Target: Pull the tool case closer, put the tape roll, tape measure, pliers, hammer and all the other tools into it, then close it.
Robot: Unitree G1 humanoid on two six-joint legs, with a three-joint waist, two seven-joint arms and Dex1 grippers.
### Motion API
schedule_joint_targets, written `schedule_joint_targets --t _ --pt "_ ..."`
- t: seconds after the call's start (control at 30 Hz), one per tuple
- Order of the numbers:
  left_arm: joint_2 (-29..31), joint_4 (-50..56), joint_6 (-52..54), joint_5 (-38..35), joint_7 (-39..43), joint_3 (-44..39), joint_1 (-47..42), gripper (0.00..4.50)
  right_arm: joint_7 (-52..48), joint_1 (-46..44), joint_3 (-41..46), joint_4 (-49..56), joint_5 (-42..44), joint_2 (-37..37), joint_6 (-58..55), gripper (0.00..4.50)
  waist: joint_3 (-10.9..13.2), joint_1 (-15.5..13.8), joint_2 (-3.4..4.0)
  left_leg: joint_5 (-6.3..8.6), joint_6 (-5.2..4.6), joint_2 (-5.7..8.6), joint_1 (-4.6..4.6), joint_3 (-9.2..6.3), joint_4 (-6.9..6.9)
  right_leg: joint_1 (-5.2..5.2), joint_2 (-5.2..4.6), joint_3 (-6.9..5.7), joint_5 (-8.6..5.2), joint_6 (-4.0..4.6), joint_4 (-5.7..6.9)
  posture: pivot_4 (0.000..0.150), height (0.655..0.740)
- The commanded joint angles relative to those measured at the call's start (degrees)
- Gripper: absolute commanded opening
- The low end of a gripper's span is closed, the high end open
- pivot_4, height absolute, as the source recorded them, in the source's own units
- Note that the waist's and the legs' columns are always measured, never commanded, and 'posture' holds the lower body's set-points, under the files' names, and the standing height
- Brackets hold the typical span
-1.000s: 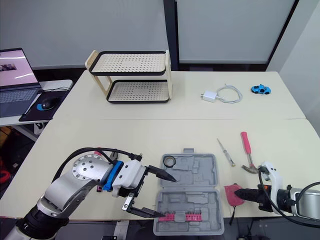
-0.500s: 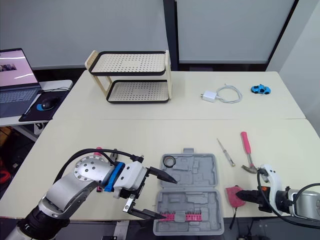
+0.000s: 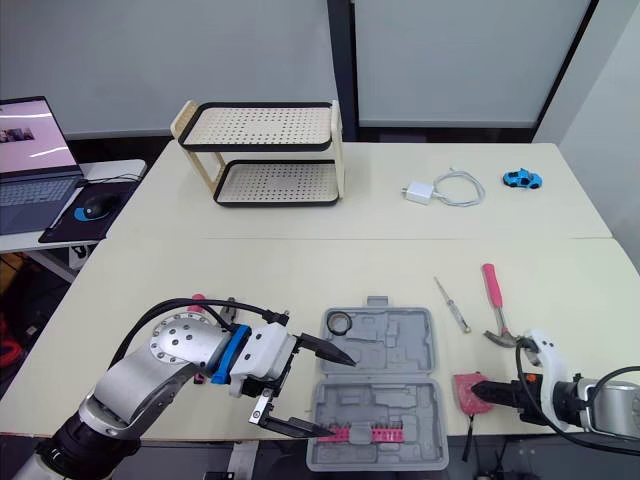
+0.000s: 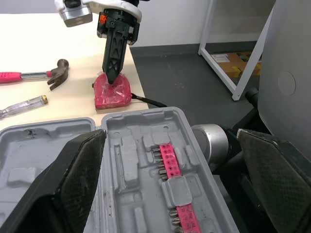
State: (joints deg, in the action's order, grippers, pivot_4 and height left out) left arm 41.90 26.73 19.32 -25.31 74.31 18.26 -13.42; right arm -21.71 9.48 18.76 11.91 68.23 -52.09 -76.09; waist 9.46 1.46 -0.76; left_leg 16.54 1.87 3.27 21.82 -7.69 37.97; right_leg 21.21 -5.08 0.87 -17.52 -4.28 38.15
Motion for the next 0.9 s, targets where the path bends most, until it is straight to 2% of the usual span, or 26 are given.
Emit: schedule_joint_targets --t 0.03,0.1,0.2,0.27,0.33,0.4,0.47,0.53,0.67,0.9 --pt "-0.48 1.72 -0.93 0.13 -0.33 0.35 -0.04 4.5 -0.81 1.58 4.51 2.62 0.26 -0.9 -1.22 3.84 0.0 -0.01 0.01 0.0 0.0 0.0 0.0 0.0 0.0 0.0 0.0 0.0 0.0 0.0 0.0 0.15 0.74" --pt "-0.62 1.69 -0.9 0.17 -0.38 0.23 -0.02 4.5 -1.33 2.96 6.58 4.24 0.1 -1.59 -1.51 4.48 -0.02 -0.01 0.04 0.0 0.0 0.01 0.0 0.01 0.0 0.0 0.0 0.01 0.0 0.0 0.0 0.15 0.74" --pt "-0.6 1.69 -1.03 0.17 -0.38 -0.12 0.26 4.5 -5.79 7.44 8.29 10.22 -3.91 -5.23 2.03 4.48 -0.06 -0.02 0.15 0.0 0.0 0.01 -0.01 0.02 0.0 0.0 0.0 0.01 0.0 0.0 0.0 0.15 0.74" --pt "-0.54 1.67 -1.03 -0.01 -0.63 -0.68 0.53 4.5 -11.28 12.03 8.38 15.85 -10.56 -8.61 8.97 4.48 -0.08 -0.03 0.18 0.0 0.0 0.02 -0.01 0.03 0.0 -0.01 0.0 0.01 -0.01 -0.01 -0.01 0.15 0.74" --pt "-0.21 1.6 -1.07 -0.2 -0.85 -1.4 0.98 4.5 -17.76 17.16 7.35 21.36 -20.86 -12.19 20.61 4.48 -0.08 0.02 0.18 0.0 0.0 0.04 -0.02 0.02 0.0 -0.02 0.01 -0.02 -0.01 -0.02 -0.01 0.15 0.74" --pt "0.35 1.65 -1.21 -0.38 -1.04 -2.26 1.84 4.5 -24.33 21.73 5.18 23.78 -31.97 -15.45 33.9 4.48 -0.09 0.12 0.2 0.0 0.0 0.07 -0.05 0.05 -0.01 -0.02 0.03 -0.02 -0.02 -0.04 0.0 0.15 0.74" --pt "0.76 1.82 -1.36 -0.43 -1.15 -2.71 2.56 4.5 -28.38 23.28 3.61 23.74 -37.98 -16.45 42.05 4.48 -0.08 0.17 0.11 0.0 0.0 0.1 -0.1 0.08 -0.01 -0.05 0.08 -0.01 -0.02 -0.05 -0.01 0.15 0.74" --pt "0.98 2.03 -1.41 -0.36 -1.38 -2.83 3.02 4.5 -30.98 22.54 1.57 22.49 -42.49 -16.69 48.47 4.48 -0.08 0.16 0.11 0.0 0.01 0.04 -0.09 0.04 0.0 -0.06 0.1 -0.03 -0.02 -0.04 -0.02 0.15 0.74" --pt "0.88 2.69 -1.74 0.08 -2.51 -2.91 4.03 4.5 -33.89 17.0 -8.86 14.73 -57.02 -17.71 67.29 4.48 -0.07 0.18 0.1 -0.01 0.02 0.02 -0.11 0.06 0.02 -0.07 0.06 0.0 -0.02 -0.04 -0.02 0.15 0.74" --pt "0.56 5.17 -2.02 -0.77 -3.79 -3.02 5.8 4.5 -38.7 7.96 -16.62 1.28 -62.83 -13.45 85.16 4.48 -0.06 0.11 0.13 -0.02 0.04 -0.05 -0.1 0.06 0.01 -0.08 0.01 0.04 -0.01 -0.03 -0.04 0.15 0.74"
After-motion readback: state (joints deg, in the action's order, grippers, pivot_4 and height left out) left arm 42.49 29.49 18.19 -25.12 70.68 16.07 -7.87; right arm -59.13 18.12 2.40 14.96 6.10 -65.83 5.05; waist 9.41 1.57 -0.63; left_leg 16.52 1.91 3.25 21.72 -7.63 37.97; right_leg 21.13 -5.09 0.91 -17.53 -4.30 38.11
